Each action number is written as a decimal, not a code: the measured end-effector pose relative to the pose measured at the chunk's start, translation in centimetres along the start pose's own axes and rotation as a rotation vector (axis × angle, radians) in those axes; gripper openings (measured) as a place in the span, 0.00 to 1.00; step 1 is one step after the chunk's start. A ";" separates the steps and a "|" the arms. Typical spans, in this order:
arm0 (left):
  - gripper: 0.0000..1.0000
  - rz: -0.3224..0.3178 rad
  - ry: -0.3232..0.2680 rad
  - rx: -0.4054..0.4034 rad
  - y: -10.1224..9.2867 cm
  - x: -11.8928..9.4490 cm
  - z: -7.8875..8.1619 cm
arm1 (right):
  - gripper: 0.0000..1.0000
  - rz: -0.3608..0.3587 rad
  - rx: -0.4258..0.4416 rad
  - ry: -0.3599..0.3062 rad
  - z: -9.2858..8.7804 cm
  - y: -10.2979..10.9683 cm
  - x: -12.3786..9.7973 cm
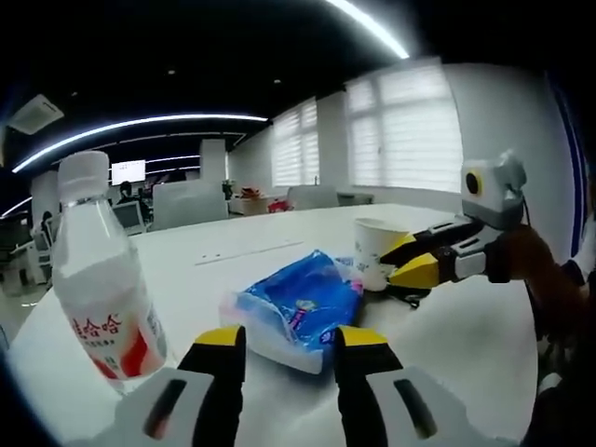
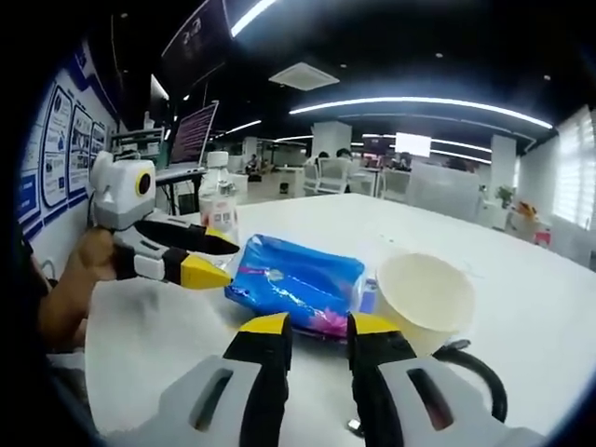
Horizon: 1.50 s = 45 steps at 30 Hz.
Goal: Arrange the tabletop items into an orderly group along one side of the table until the central work area is clear of visible clutter.
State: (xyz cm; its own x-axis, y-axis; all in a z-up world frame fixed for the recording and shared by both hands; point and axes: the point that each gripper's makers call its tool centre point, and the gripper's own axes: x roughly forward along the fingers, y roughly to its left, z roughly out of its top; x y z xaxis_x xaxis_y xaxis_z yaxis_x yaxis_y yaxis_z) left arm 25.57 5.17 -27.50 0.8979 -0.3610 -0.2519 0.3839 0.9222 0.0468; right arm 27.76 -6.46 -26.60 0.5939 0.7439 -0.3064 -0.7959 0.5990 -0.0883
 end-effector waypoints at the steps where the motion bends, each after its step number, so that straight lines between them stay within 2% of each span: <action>1: 0.34 0.002 0.003 0.003 0.0 0.0 0.0 | 0.19 0.000 0.002 0.001 0.0 0.0 0.1; 20: 0.29 0.020 0.008 0.007 0.5 0.2 0.0 | 0.18 0.005 -0.004 0.023 -0.4 0.4 0.8; 23: 0.23 0.017 0.003 0.013 0.5 0.2 0.1 | 0.18 0.009 -0.008 0.031 -0.6 0.5 1.0; 29: 0.23 0.024 0.006 0.010 0.6 0.3 0.1 | 0.18 0.014 -0.013 0.037 -0.7 0.7 1.2; 45: 0.22 0.040 0.021 0.023 0.9 0.5 -0.1 | 0.17 0.011 -0.094 0.065 -1.1 1.0 2.2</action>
State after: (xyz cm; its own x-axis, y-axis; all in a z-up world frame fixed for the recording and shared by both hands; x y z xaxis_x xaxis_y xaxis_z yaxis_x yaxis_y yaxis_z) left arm 26.33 5.85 -27.72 0.9081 -0.3202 -0.2698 0.3524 0.9325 0.0792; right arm 28.15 -4.59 -28.36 0.5790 0.7275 -0.3682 -0.8114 0.5586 -0.1723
